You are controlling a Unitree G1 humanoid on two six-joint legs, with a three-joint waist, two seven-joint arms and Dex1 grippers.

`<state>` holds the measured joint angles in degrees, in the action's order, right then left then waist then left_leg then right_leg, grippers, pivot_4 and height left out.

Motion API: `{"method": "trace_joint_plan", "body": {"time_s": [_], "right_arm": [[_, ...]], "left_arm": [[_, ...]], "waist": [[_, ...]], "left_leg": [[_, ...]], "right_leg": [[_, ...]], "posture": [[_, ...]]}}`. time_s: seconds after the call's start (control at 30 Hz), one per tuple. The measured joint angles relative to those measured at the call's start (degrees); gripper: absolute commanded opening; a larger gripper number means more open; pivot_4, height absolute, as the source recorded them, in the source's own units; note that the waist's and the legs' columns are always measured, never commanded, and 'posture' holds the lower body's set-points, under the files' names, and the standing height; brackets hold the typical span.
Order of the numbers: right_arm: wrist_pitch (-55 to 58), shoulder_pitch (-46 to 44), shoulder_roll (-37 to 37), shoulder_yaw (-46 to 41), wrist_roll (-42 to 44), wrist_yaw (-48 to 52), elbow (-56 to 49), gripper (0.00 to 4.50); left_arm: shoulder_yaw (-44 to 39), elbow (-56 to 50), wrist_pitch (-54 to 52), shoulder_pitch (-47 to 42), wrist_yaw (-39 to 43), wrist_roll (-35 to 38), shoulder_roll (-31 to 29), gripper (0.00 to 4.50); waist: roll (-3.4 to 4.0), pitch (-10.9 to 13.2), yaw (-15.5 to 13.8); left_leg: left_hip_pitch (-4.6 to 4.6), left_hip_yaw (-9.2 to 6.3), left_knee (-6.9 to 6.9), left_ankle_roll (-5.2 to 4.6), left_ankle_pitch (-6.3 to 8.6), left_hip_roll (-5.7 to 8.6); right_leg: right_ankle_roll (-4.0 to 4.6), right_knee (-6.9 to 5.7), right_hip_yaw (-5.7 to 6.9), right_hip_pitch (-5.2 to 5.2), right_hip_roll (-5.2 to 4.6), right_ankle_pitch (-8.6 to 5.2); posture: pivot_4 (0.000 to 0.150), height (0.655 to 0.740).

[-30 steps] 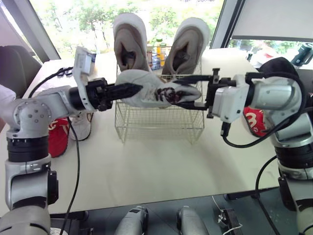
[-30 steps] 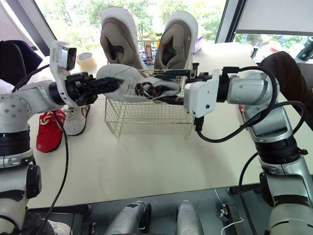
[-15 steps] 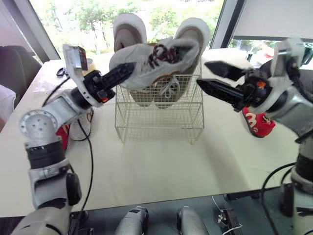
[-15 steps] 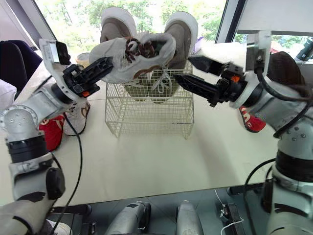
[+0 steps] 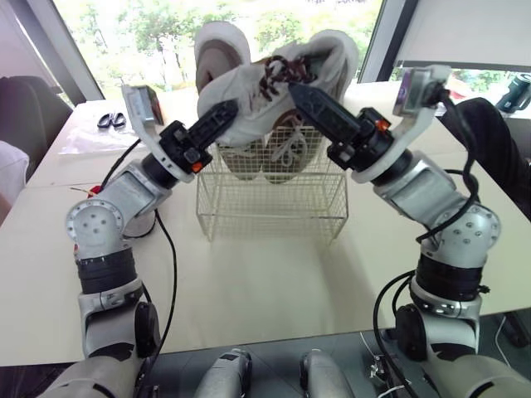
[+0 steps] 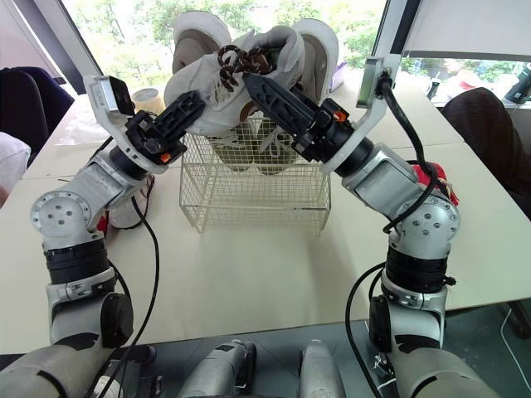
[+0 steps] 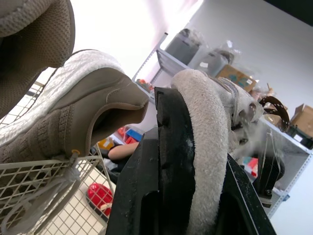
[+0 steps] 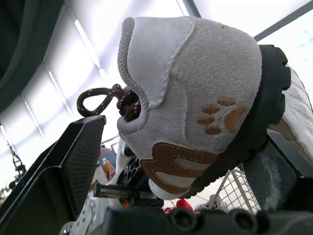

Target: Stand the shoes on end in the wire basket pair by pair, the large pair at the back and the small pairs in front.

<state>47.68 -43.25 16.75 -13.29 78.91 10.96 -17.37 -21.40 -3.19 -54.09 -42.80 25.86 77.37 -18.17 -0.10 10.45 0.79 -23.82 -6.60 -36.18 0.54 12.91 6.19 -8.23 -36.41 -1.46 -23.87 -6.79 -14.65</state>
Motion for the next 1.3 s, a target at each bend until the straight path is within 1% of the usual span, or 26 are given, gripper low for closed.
{"method": "trace_joint_plan", "body": {"time_s": [0.03,0.1,0.13,0.17,0.27,0.33,0.37,0.4,0.47,0.5,0.53,0.57,0.6,0.63,0.67,0.73,0.8,0.9,0.97,1.1,1.3], "right_arm": [[-0.4,-0.03,-0.47,0.33,-0.04,-0.37,0.12,4.5],[-0.86,-0.06,-0.96,0.75,-0.15,-0.81,0.39,3.95],[-1.1,-0.16,-1.15,1.02,-0.4,-1.03,0.75,3.6],[-1.33,-0.28,-1.36,1.22,-0.67,-1.13,1.11,3.18],[-1.87,-0.58,-1.75,1.67,-1.65,-1.41,1.93,1.65],[-1.91,-0.76,-1.83,1.79,-1.87,-1.48,2.38,0.76],[-1.9,-0.77,-1.83,1.86,-2.05,-1.48,2.47,0.47],[-1.9,-0.81,-1.81,1.91,-2.22,-1.48,2.63,0.41],[-1.49,-1.63,-1.04,2.45,-2.62,-1.43,2.99,0.41],[-1.12,-2.44,-0.17,2.81,-3.07,-1.25,3.1,0.41],[-0.62,-3.07,0.8,2.93,-3.48,-0.79,3.15,0.41],[-0.19,-3.56,1.99,3.04,-3.91,0.03,3.19,0.41],[0.23,-4.47,4.25,3.64,-4.77,1.94,3.63,0.41],[0.5,-5.31,6.29,3.95,-5.97,3.86,4.15,0.41],[0.71,-6.59,9.07,4.17,-7.77,6.29,4.98,0.41],[0.12,-8.45,15.13,5.53,-13.0,12.33,6.85,0.41],[-1.95,-8.99,21.49,8.32,-19.81,20.53,9.55,0.41],[-5.94,-8.98,25.92,11.91,-28.55,30.15,14.76,0.41],[-9.17,-8.98,27.3,14.25,-33.51,35.58,17.29,0.41],[-17.46,-9.05,27.13,17.06,-42.48,43.46,23.51,0.41],[-22.32,-8.51,24.85,17.37,-48.26,48.38,27.8,0.41]], "left_arm": [[0.32,-0.36,0.65,0.2,0.02,-0.43,0.09,0.26],[0.45,-0.42,1.21,0.57,0.05,-0.93,0.16,0.26],[0.48,-0.68,1.44,0.86,0.1,-1.15,0.15,0.26],[0.52,-1.28,1.88,1.36,0.09,-1.36,0.16,0.26],[0.99,-2.02,2.46,1.99,0.2,-1.77,0.12,0.26],[1.35,-3.34,3.23,2.55,0.26,-2.31,-0.41,0.26],[1.45,-3.88,3.46,2.8,0.21,-2.69,-0.67,0.76],[1.53,-4.16,3.47,3.03,0.08,-3.14,-1.05,1.33],[2.77,-4.69,2.62,3.9,-0.24,-3.7,-1.99,2.17],[3.48,-4.73,1.81,4.25,-0.32,-3.75,-2.36,2.79],[3.89,-4.73,1.59,4.46,-0.28,-3.77,-2.85,3.23],[4.0,-4.76,1.19,4.49,-0.08,-3.89,-3.68,3.82],[4.33,-5.12,0.69,4.63,0.49,-4.34,-5.68,4.35],[4.92,-5.57,0.47,5.01,1.15,-4.86,-7.05,4.46],[5.28,-5.97,0.23,5.61,2.04,-5.77,-8.44,4.46],[5.48,-5.84,-0.44,6.9,4.11,-7.08,-11.59,4.46],[5.46,-5.75,-0.56,8.03,6.63,-8.74,-15.18,4.46],[5.39,-5.36,-0.5,8.63,9.26,-10.6,-17.49,4.46],[5.41,-5.27,-0.45,8.67,10.4,-11.08,-17.72,4.46],[6.06,-5.35,-0.03,8.79,11.27,-12.98,-17.18,4.46],[6.93,-5.96,0.64,9.46,11.28,-14.48,-16.0,4.46]], "waist": [[0.0,0.0,0.04],[0.0,0.0,0.07],[0.0,0.0,0.13],[0.01,0.0,0.18],[0.01,0.0,0.17],[0.01,0.0,0.17],[0.01,0.0,0.16],[0.01,0.0,0.15],[0.01,0.0,0.16],[0.01,0.0,0.11],[0.01,0.0,0.09],[0.01,0.0,0.1],[0.01,0.0,0.14],[0.02,0.0,0.14],[0.02,0.0,0.15],[0.01,0.0,0.14],[0.01,0.0,0.14],[0.01,0.0,0.13],[0.01,0.0,0.12],[0.01,0.0,0.09],[0.01,0.0,0.17]], "left_leg": [[0.0,0.0,0.01,0.0,0.0,0.0],[0.0,0.0,0.02,0.0,0.0,0.0],[0.0,0.0,0.02,0.0,0.0,0.0],[0.0,0.01,0.03,0.0,0.0,0.0],[-0.02,0.01,0.02,0.0,0.0,0.0],[-0.03,0.02,0.02,0.0,0.0,0.0],[-0.03,0.02,0.02,0.0,0.0,0.0],[-0.03,0.02,0.02,0.0,0.0,0.0],[-0.03,0.02,0.02,0.0,0.0,0.0],[-0.04,0.02,0.02,-0.01,0.0,0.0],[-0.06,0.02,0.01,-0.01,0.0,0.0],[-0.09,0.02,0.01,-0.01,0.0,0.0],[-0.12,0.03,0.01,-0.01,0.0,0.0],[-0.13,0.04,0.01,-0.01,0.0,0.01],[-0.14,0.05,0.03,-0.01,0.0,0.01],[-0.14,0.06,0.04,-0.16,0.09,-0.01],[-0.15,0.08,0.03,-0.22,0.13,-0.01],[-0.15,0.11,0.02,-0.25,0.14,-0.02],[-0.16,0.1,0.03,-0.22,0.13,-0.02],[-0.18,0.1,0.02,-0.06,0.03,-0.02],[-0.31,0.09,0.02,0.03,-0.02,-0.02]], "right_leg": [[0.0,-0.01,0.0,-0.01,0.0,0.0],[0.0,-0.01,0.0,-0.03,0.01,0.0],[0.0,-0.01,0.0,-0.03,0.01,0.0],[0.0,-0.02,-0.01,-0.05,0.01,0.0],[0.0,-0.03,-0.01,-0.07,0.01,0.0],[0.0,-0.03,-0.02,-0.07,0.0,0.0],[0.0,-0.03,-0.02,-0.07,0.01,0.0],[0.0,-0.03,-0.02,-0.08,0.01,0.0],[0.0,-0.04,-0.02,-0.08,0.01,0.0],[0.0,-0.04,-0.01,-0.09,0.01,0.0],[0.0,-0.04,-0.01,-0.11,0.01,0.0],[0.0,-0.04,-0.01,-0.13,0.01,0.0],[0.0,-0.05,-0.02,-0.18,0.01,0.0],[0.0,-0.06,-0.02,-0.19,0.01,0.0],[0.0,-0.05,-0.01,-0.2,0.01,0.0],[0.01,-0.04,0.0,-0.2,0.03,0.0],[0.01,-0.02,0.0,-0.2,0.05,0.0],[0.01,-0.02,-0.01,-0.2,0.03,0.0],[0.01,-0.02,-0.01,-0.21,0.02,0.0],[0.0,-0.02,-0.01,-0.22,0.0,0.0],[0.01,-0.03,-0.02,-0.38,0.0,0.01]], "posture": [[0.15,0.74],[0.15,0.74],[0.15,0.74],[0.15,0.74],[0.15,0.74],[0.15,0.74],[0.15,0.74],[0.15,0.74],[0.15,0.74],[0.15,0.74],[0.15,0.74],[0.15,0.74],[0.15,0.74],[0.15,0.74],[0.15,0.74],[0.15,0.74],[0.15,0.74],[0.15,0.74],[0.15,0.74],[0.15,0.74],[0.15,0.74]]}}
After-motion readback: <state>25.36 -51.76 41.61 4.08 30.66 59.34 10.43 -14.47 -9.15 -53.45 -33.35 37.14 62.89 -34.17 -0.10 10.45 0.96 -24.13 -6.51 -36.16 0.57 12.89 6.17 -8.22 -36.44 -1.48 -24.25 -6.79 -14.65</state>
